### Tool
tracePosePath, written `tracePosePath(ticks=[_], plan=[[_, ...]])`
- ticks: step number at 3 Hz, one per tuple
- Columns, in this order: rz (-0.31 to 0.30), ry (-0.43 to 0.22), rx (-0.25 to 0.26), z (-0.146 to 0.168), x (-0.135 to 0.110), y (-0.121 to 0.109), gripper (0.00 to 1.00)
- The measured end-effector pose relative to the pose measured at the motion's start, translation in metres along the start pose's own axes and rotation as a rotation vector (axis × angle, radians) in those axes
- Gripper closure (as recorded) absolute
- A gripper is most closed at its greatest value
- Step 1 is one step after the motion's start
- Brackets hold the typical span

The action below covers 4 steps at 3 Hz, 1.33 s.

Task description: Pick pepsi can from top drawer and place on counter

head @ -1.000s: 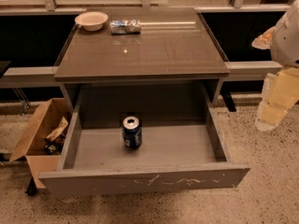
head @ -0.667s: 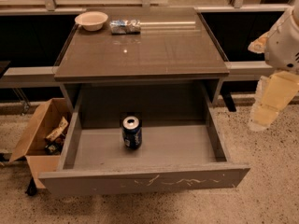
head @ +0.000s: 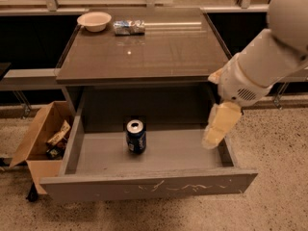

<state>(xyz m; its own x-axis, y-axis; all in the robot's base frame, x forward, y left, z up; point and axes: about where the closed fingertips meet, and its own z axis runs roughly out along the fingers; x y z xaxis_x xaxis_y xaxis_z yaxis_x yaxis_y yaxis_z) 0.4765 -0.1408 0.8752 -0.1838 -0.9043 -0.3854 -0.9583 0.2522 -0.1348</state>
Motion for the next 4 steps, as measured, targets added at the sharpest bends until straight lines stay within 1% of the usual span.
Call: tracePosePath(ticks=[1, 2, 3, 4], plan=[[-0.008, -0.124, -0.048, 0.055, -0.036, 0.003, 0.0], [-0.008, -0.124, -0.048, 0.055, -0.036, 0.003, 0.0], [-0.057, -0.134, -0.083, 0.094, -0.042, 0.005, 0.0], [-0.097, -0.197, -0.12, 0.14, -0.052, 0.003, 0.0]])
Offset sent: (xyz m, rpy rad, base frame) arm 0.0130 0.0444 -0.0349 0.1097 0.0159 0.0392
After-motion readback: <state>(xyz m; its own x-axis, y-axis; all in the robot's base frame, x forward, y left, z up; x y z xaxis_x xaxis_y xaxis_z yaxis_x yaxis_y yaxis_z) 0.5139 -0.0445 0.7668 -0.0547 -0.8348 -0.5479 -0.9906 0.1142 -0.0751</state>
